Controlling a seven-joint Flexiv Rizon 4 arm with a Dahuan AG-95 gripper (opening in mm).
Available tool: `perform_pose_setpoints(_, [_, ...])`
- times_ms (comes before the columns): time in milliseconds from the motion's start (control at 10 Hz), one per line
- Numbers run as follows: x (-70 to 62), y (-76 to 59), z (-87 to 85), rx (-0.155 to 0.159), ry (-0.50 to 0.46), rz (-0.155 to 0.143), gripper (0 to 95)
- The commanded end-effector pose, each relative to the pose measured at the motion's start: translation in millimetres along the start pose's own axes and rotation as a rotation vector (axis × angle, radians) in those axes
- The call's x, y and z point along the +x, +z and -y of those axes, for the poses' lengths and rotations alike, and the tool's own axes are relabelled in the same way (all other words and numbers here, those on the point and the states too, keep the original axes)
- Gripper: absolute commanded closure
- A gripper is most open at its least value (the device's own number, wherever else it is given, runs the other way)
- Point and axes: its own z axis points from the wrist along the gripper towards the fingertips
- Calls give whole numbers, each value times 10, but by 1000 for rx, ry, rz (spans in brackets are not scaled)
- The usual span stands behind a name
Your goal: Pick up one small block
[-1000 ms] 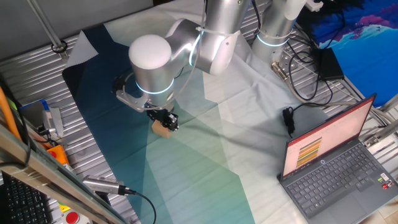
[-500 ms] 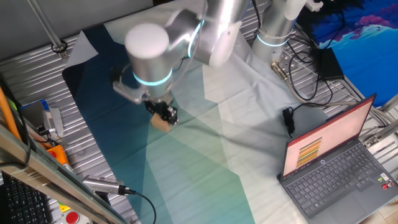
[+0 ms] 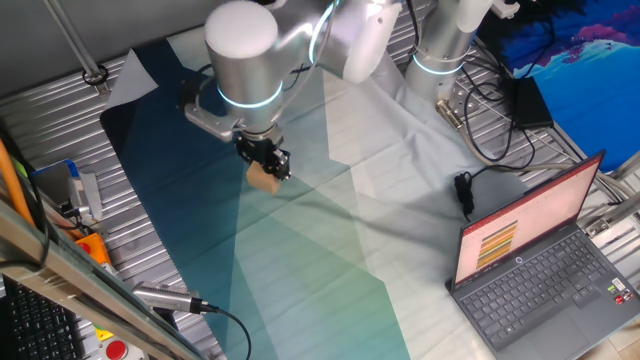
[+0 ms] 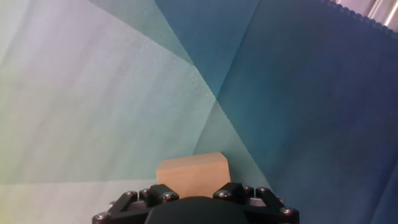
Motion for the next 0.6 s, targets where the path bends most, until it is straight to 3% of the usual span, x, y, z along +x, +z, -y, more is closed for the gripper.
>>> perform_pose_setpoints(100, [-8,20,1,2,1,4,950])
perform_pose_setpoints(200, [146,-167,269,-13,-31,1,950])
perform_pose_setpoints(600, [330,-339,506,-27,-54,-6,950])
